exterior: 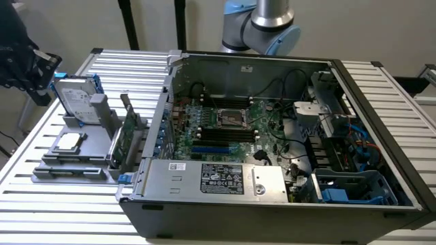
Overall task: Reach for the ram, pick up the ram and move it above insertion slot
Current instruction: 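Reach for the ram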
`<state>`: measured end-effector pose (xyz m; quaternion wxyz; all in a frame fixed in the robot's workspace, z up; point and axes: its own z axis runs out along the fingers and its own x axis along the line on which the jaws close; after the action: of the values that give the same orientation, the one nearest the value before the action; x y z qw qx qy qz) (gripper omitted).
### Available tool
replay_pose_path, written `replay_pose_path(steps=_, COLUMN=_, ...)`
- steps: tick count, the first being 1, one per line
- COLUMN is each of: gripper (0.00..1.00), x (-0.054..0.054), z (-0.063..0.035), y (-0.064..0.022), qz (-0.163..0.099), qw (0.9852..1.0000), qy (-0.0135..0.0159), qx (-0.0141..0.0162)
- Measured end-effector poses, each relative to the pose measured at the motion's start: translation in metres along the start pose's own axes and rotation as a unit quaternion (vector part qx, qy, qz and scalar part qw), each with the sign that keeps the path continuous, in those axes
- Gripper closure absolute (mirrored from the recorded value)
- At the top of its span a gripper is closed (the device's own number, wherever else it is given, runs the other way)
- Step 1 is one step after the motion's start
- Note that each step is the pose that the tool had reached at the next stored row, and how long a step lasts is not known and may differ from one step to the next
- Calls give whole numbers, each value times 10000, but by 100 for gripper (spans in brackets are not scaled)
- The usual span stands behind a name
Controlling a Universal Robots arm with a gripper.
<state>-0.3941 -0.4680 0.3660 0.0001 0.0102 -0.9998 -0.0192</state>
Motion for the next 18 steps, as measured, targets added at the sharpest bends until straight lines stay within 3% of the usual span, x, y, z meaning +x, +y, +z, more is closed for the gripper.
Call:
replay_pose_path(steps=5, gripper=89, x=-47, z=85, y=-148, qz=-5, qw=10000, qy=0, qx=0)
replay_pose_path(steps=10, gripper=89, x=-50, z=168, y=-176, qz=-250, qw=9997, qy=10, qx=0)
replay_pose_path(steps=13, gripper=89, x=-51, z=204, y=-178, qz=-523, qw=9986, qy=21, qx=0)
replay_pose_path(steps=18, gripper=89, x=-51, z=257, y=-180, qz=-976, qw=9952, qy=38, qx=0)
